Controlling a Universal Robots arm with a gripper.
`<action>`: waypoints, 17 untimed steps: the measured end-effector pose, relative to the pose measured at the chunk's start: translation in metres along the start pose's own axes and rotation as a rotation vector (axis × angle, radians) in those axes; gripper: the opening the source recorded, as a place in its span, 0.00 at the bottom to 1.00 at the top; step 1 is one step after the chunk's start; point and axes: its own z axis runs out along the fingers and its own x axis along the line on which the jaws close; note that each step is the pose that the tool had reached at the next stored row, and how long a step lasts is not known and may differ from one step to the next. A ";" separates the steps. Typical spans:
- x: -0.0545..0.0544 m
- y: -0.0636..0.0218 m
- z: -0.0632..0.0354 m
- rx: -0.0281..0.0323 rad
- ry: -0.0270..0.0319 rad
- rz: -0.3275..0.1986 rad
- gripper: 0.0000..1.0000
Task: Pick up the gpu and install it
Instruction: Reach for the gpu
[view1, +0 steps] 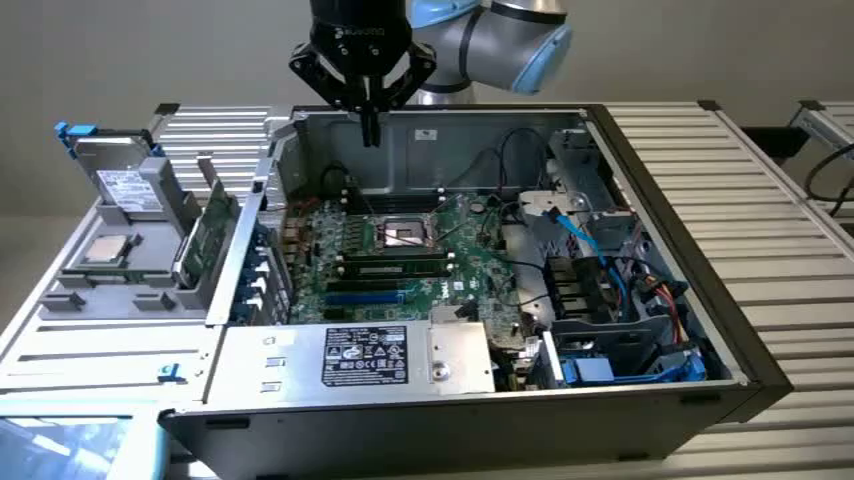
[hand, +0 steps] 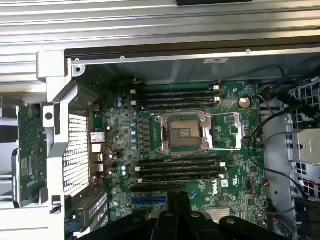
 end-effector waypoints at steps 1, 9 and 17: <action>0.000 0.0000 0.0000 0.0000 0.0000 0.000 0.12; 0.015 0.0001 -0.0003 0.0000 0.0000 0.000 0.12; 0.051 0.0000 -0.0009 -0.0025 0.0003 0.000 0.12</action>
